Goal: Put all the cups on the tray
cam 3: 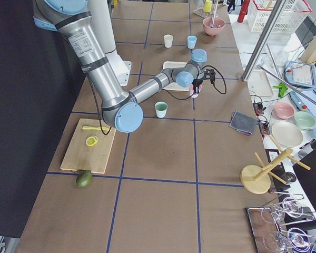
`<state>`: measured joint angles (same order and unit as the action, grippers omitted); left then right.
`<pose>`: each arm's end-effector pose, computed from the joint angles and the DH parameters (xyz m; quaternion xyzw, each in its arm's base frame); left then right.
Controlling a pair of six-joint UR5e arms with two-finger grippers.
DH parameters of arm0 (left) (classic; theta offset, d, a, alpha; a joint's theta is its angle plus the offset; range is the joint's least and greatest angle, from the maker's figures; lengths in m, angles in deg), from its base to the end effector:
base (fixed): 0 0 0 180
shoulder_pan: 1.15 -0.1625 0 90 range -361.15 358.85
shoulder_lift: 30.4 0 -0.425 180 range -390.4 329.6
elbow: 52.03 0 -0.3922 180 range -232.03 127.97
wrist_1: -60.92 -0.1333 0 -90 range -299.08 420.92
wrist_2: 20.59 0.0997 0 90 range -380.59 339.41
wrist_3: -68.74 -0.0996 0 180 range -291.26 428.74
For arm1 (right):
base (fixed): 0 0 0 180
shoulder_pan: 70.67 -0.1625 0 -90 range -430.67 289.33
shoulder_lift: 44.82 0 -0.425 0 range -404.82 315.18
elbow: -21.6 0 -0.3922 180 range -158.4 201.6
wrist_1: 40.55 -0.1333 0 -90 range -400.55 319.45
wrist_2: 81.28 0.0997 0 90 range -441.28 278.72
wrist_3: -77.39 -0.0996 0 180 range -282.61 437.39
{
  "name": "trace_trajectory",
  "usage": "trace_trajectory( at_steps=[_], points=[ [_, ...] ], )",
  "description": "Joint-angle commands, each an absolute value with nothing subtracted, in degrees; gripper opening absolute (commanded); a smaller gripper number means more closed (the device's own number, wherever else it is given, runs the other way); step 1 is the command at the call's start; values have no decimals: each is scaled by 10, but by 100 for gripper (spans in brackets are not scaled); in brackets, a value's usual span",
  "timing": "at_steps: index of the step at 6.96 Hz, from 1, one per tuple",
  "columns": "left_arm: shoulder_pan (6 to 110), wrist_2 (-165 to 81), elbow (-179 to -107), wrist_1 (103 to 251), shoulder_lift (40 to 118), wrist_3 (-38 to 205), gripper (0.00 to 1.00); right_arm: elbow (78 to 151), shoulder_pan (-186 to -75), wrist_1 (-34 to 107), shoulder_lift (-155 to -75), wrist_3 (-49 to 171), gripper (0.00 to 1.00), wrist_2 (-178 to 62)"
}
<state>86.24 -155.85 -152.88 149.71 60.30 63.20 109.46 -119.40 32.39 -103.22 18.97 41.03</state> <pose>-0.0397 -0.5024 0.5600 0.0929 0.3810 0.0999 0.9145 -0.3975 -0.5743 0.3172 0.0492 -0.4547 0.0229 0.8890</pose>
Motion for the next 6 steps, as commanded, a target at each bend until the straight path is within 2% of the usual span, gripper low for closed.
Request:
trace_trajectory(
  at_steps=[1,2,3,4,5,6],
  points=[
    [861,-1559,-1528,1497,603,632,100,1093,-1122,327,-984,72,0,335],
    [861,-1558,-1528,1497,603,632,100,1093,-1102,327,-984,61,1,317],
    [860,-1559,-1529,1497,603,632,100,1092,-1087,327,-985,59,8,299],
    [860,-1559,-1528,1497,603,632,100,1092,-1078,327,-988,42,61,287],
    [860,-1559,-1528,1497,603,632,100,1093,-1074,327,-989,43,97,275],
    [860,-1559,-1528,1497,603,632,100,1095,-1078,329,-990,48,98,280]
  ],
)
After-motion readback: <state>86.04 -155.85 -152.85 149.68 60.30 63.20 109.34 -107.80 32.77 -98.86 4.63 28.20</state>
